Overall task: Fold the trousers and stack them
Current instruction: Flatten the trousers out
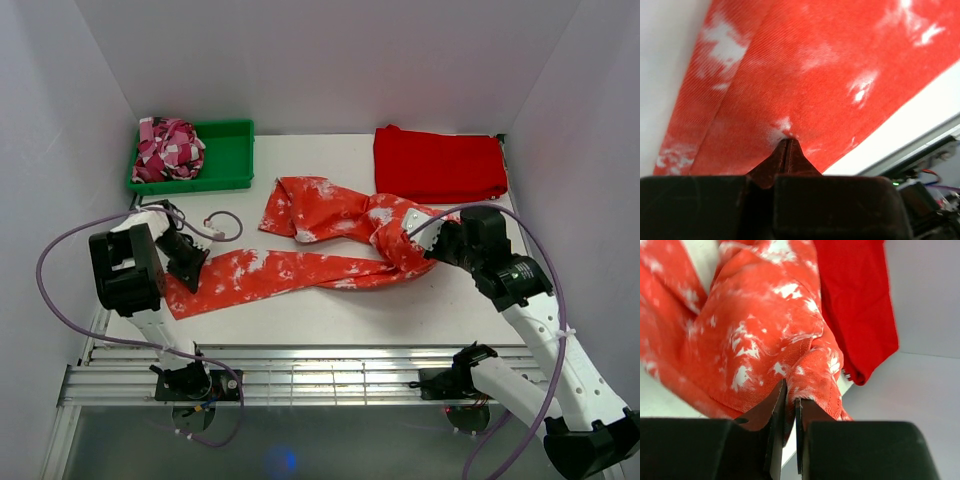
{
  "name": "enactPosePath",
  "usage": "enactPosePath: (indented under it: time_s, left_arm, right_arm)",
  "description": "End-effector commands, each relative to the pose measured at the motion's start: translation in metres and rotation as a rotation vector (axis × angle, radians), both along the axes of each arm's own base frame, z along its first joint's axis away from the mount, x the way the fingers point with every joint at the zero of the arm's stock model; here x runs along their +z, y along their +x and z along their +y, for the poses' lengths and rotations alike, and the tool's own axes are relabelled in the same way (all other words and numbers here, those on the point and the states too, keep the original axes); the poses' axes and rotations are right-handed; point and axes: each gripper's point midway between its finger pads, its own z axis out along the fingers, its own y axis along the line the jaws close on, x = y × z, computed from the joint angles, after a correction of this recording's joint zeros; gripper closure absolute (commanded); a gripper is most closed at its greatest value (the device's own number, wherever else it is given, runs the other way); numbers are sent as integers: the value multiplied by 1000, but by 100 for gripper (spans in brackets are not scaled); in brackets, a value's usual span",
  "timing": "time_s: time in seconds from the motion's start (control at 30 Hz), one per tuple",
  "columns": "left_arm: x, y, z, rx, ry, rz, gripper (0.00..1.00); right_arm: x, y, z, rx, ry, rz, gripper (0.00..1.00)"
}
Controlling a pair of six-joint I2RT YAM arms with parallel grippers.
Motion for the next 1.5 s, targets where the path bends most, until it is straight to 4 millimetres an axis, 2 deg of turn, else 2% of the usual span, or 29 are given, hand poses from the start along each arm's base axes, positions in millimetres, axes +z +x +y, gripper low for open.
enactPosePath:
  time_s: [0.0, 0.03, 0.1, 0.13, 0.17, 0.2, 0.27, 0.4, 0.57, 0.63, 0.67, 0.73, 0.77, 0.8, 0.83, 0.9, 0.93, 1.0, 1.07, 1.1, 1.17, 1.2, 1.23, 1.27, 1.3, 1.37, 1.4, 1.43, 1.47]
  left_arm:
    - [-10, 67, 80, -40, 234, -244, 100]
    - [-7, 71, 93, -66, 263, -259, 100]
    - [-6, 72, 118, -49, 308, -253, 100]
    - [-1, 81, 127, -38, 321, -275, 100]
    - [-3, 80, 140, -26, 357, -252, 100]
    - [-2, 84, 145, -15, 368, -254, 100]
    - [3, 94, 151, 3, 390, -268, 100]
    - [-4, 96, 157, 25, 411, -239, 100]
    - [-9, 92, 160, 22, 427, -214, 100]
    - [-10, 90, 165, 24, 453, -197, 100]
    - [-9, 90, 168, 24, 467, -196, 100]
    - [-6, 90, 173, 8, 491, -202, 100]
    - [-4, 92, 171, 3, 482, -215, 100]
    - [2, 95, 165, 2, 445, -231, 100]
    - [16, 117, 147, 10, 328, -320, 98]
    - [50, 128, 115, 20, 173, -381, 85]
    - [81, 143, 96, 27, 102, -436, 66]
    - [119, 167, 55, 37, -63, -551, 48]
    - [152, 190, 2, 15, -168, -616, 43]
    - [158, 195, -17, -2, -192, -623, 43]
    - [170, 212, -73, -17, -248, -651, 42]
    - [166, 219, -88, -14, -255, -647, 42]
    - [164, 222, -125, -56, -276, -644, 42]
    - [172, 235, -139, -58, -287, -681, 41]
    - [152, 243, -151, -18, -293, -623, 42]
    - [143, 253, -181, -2, -318, -587, 41]
    - [154, 266, -191, 42, -343, -600, 41]
    - [136, 269, -204, 51, -370, -546, 41]
    - [136, 274, -211, 66, -391, -540, 40]
  right_arm:
    - [-31, -26, -3, 92, -95, 118, 92]
    - [-35, -30, -5, 100, -109, 133, 92]
    - [-35, -34, -4, 115, -107, 143, 73]
    - [-35, -37, -5, 124, -117, 152, 50]
    - [-34, -37, -6, 119, -124, 147, 34]
    - [-30, -36, -8, 111, -130, 136, 20]
    - [-26, -34, -22, 74, -192, 112, 2]
    - [-9, -38, -31, 90, -231, 24, 8]
    - [-23, -38, -45, 22, -244, 57, 6]
    - [-31, -28, -52, -71, -180, 131, 5]
    - [-23, -20, -49, -90, -129, 138, 4]
    - [-35, 3, -65, -227, -42, 250, 2]
    - [-21, 18, -65, -254, 27, 256, 1]
    - [-42, 33, -83, -342, 59, 372, 0]
    - [-44, 39, -91, -404, 118, 421, 0]
    - [-53, 58, -100, -458, 205, 568, 6]
    - [-57, 61, -94, -464, 268, 623, 7]
    - [-69, 73, -94, -482, 319, 717, 9]
    - [-77, 80, -87, -498, 379, 768, 9]
    - [-89, 84, -86, -515, 390, 813, 9]
    - [-95, 95, -83, -530, 427, 828, 9]
    - [-104, 100, -83, -545, 435, 848, 9]
    - [-110, 104, -83, -552, 441, 854, 9]
    - [-122, 107, -83, -565, 442, 882, 9]
    - [-128, 109, -83, -570, 444, 890, 9]
    - [-140, 112, -81, -568, 456, 912, 9]
    - [-148, 113, -77, -562, 464, 937, 9]
    - [-149, 114, -72, -542, 487, 951, 11]
    - [-152, 116, -68, -532, 491, 966, 11]
